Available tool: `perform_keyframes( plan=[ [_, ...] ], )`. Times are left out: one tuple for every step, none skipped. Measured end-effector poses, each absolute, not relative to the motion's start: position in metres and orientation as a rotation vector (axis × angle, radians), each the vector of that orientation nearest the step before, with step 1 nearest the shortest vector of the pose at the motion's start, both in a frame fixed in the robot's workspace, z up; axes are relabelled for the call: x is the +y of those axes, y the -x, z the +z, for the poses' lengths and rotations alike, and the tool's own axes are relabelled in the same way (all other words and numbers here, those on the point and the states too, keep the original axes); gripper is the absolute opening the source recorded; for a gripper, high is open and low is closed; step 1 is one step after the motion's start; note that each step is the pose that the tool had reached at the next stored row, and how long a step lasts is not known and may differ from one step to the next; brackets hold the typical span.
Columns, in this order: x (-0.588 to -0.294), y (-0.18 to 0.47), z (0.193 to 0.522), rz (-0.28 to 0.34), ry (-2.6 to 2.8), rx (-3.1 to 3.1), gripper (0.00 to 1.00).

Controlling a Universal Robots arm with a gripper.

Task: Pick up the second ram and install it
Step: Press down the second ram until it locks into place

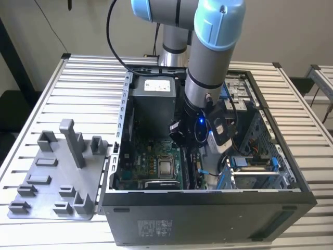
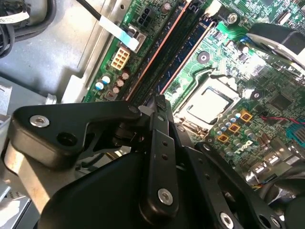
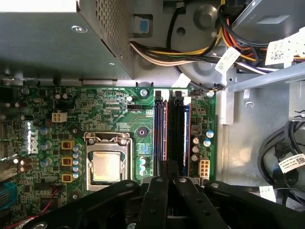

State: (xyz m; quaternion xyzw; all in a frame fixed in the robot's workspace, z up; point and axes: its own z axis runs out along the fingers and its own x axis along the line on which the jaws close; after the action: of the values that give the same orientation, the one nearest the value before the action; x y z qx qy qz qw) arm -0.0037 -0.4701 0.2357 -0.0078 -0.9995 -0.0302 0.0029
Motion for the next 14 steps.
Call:
perform_keyframes(
  plan=[
    [-0.4701, 0.0037, 0.2357, -0.095, 0.024, -3.134, 0.11],
    [-0.4701, 0.0037, 0.2357, -0.095, 0.024, -3.134, 0.11],
    [-0.4702, 0.0037, 0.2357, -0.095, 0.024, -3.134, 0.11],
    [-0.4701, 0.0037, 0.2357, -0.095, 0.024, -3.134, 0.11],
    [-0.4701, 0.0037, 0.2357, -0.095, 0.024, -3.134, 0.11],
    [-0.4701, 0.0037, 0.2358, -0.095, 0.024, -3.134, 0.11],
    [-0.4701, 0.0038, 0.2358, -0.095, 0.024, -3.134, 0.11],
    [-0.4701, 0.0040, 0.2358, -0.095, 0.024, -3.134, 0.11],
    [-0.4701, 0.0040, 0.2358, -0.095, 0.024, -3.134, 0.11],
    [-0.4702, 0.0040, 0.2358, -0.095, 0.016, -3.134, 0.11],
    [-0.4702, 0.0040, 0.2358, -0.094, -0.001, -3.134, 0.11],
    [-0.4702, 0.0041, 0.2358, -0.094, -0.025, -3.133, 0.11],
    [-0.4702, 0.0041, 0.2359, -0.094, -0.051, -3.133, 0.11],
    [-0.4702, 0.0040, 0.2358, -0.094, -0.078, -3.132, 0.11]
  ],
)
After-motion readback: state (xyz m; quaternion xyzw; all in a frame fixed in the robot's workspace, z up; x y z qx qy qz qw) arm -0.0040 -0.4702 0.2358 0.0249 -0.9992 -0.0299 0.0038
